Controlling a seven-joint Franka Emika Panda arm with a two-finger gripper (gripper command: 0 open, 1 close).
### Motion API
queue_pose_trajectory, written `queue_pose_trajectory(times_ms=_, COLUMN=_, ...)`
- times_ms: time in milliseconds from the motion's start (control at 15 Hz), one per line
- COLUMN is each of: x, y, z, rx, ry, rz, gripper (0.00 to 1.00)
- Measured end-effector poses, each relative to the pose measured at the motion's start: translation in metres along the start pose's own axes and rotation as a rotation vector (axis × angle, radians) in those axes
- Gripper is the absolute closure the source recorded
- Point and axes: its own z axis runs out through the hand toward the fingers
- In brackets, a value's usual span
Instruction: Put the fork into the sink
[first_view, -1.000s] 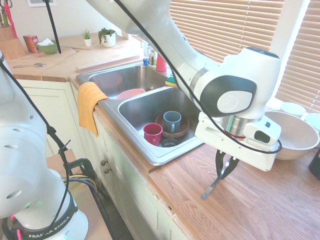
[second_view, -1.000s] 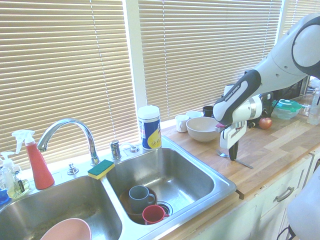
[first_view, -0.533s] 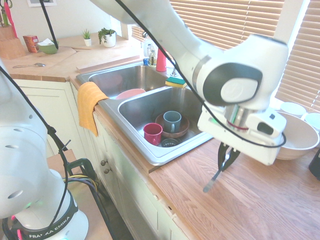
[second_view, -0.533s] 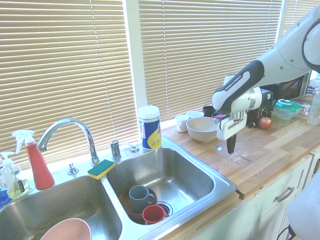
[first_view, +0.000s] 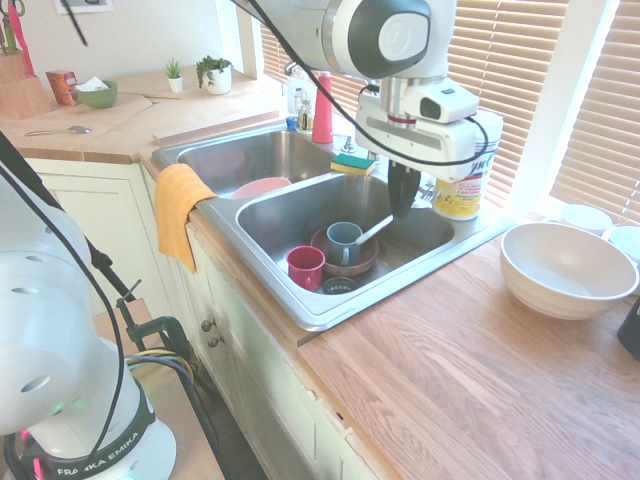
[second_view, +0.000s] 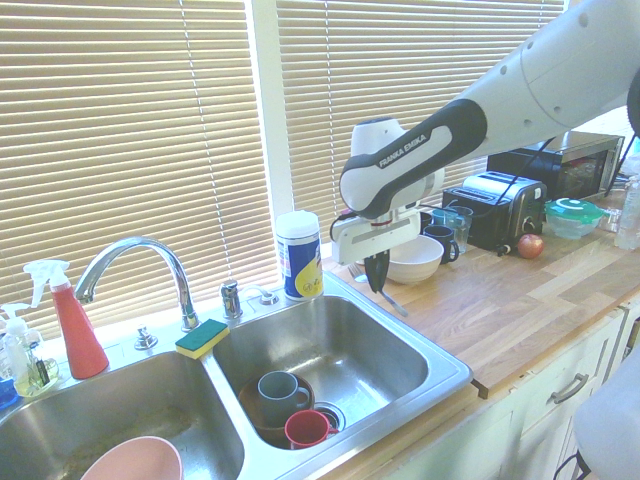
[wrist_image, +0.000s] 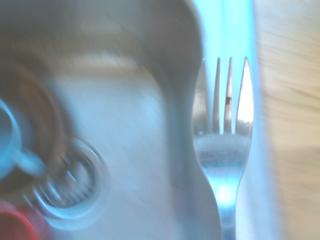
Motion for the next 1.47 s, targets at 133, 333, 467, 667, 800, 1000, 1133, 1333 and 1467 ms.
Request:
queue_pose_trajectory(times_ms=133, x=-0.027, y=-0.042, z=0.026, rx=-0.013, ry=0.012, rz=0.032, gripper=1.00)
queue_pose_trajectory(times_ms=333, x=-0.047, y=-0.077, z=0.073, rx=-0.025, ry=-0.001, rz=0.035, gripper=1.00)
queue_pose_trajectory(times_ms=467, x=-0.045, y=-0.085, z=0.102, rx=-0.025, ry=0.003, rz=0.030, gripper=1.00)
queue_pose_trajectory(times_ms=667, x=-0.046, y=-0.091, z=0.139, rx=-0.029, ry=-0.005, rz=0.022, gripper=1.00)
queue_pose_trajectory(times_ms=800, x=-0.050, y=-0.092, z=0.160, rx=-0.043, ry=-0.012, rz=0.016, gripper=1.00)
queue_pose_trajectory(times_ms=1000, x=-0.056, y=-0.094, z=0.184, rx=-0.054, ry=-0.024, rz=0.008, gripper=1.00)
queue_pose_trajectory(times_ms=1133, x=-0.057, y=-0.096, z=0.201, rx=-0.055, ry=-0.040, rz=0.017, gripper=1.00)
queue_pose_trajectory(times_ms=1333, x=-0.056, y=-0.098, z=0.226, rx=-0.060, ry=-0.063, rz=0.021, gripper=0.00)
queue_pose_trajectory(times_ms=1467, x=-0.055, y=-0.099, z=0.235, rx=-0.064, ry=-0.078, rz=0.024, gripper=0.00)
